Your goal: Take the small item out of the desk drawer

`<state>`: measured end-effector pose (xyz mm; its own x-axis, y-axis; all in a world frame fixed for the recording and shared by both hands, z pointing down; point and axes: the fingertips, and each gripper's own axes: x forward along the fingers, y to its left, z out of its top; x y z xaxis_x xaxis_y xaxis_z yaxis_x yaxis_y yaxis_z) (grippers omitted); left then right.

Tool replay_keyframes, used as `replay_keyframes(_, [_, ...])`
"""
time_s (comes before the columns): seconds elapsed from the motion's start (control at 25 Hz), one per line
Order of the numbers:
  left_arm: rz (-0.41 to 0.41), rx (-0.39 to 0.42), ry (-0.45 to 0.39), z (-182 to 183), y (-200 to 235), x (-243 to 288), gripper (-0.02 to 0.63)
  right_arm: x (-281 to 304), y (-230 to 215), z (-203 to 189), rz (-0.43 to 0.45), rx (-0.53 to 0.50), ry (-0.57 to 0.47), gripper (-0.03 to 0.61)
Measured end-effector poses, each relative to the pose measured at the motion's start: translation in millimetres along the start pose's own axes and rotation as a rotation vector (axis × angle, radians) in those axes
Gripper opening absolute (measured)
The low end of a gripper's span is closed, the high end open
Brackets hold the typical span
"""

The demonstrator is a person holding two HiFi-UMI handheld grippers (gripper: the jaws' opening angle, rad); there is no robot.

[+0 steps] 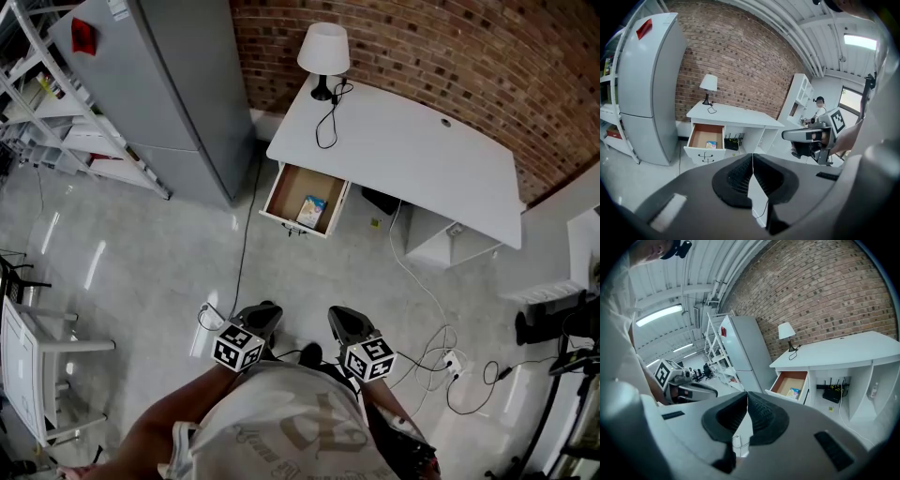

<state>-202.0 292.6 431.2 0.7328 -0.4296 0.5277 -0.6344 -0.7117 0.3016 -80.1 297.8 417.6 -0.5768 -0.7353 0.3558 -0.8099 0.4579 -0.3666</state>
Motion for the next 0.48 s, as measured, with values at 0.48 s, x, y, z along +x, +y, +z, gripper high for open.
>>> replay_keyframes(0.48, [-0.094, 0.021, 0.013, 25, 56, 9, 0.008, 45, -1, 22, -0.097, 0.012, 0.003, 0.006])
